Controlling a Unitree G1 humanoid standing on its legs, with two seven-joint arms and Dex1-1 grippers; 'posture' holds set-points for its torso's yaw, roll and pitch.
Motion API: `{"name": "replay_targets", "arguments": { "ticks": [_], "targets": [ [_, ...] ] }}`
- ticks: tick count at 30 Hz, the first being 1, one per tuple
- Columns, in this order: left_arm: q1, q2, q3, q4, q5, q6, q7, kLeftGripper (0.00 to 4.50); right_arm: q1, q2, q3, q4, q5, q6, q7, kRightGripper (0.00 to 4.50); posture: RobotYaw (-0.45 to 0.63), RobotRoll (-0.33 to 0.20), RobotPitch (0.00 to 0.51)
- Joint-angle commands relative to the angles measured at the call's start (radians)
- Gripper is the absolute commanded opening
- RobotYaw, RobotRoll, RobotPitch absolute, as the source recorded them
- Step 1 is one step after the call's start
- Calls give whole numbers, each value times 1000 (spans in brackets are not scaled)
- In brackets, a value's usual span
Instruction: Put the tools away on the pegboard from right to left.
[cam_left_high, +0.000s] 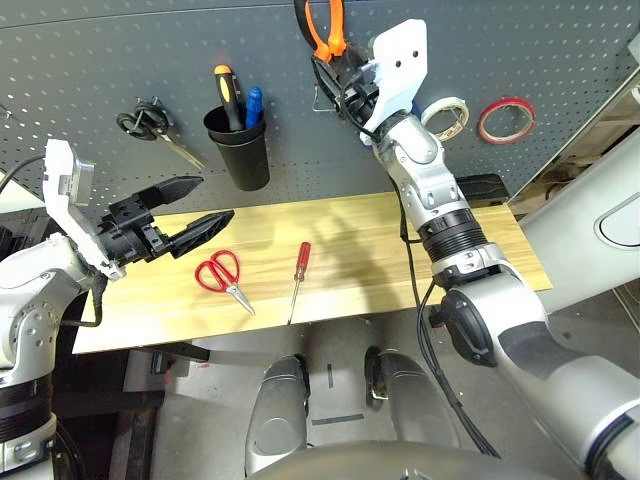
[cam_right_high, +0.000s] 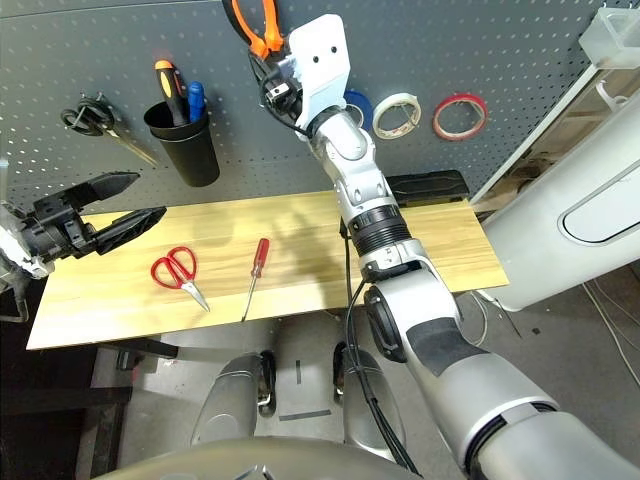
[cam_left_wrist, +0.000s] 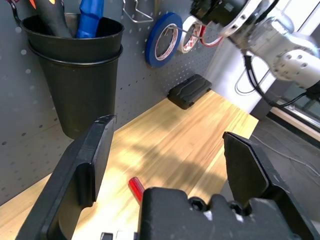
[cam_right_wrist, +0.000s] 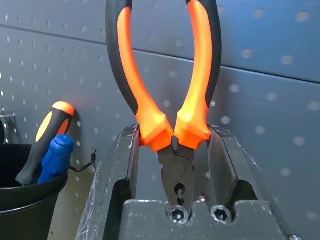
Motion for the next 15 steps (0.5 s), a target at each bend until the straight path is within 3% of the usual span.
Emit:
{"name": "replay_targets", "arguments": {
  "ticks": [1, 15],
  "targets": [
    [1, 12, 0, -22, -12, 15, -5, 4500, -40, 3, 9, 57, -27, -80, -25, 2094, 116, 0, 137],
    [-20, 0, -23, -27, -10, 21, -1, 4500, -68, -10, 26, 167, -86, -164, -72, 2094, 111, 0, 135]
  ]
}}
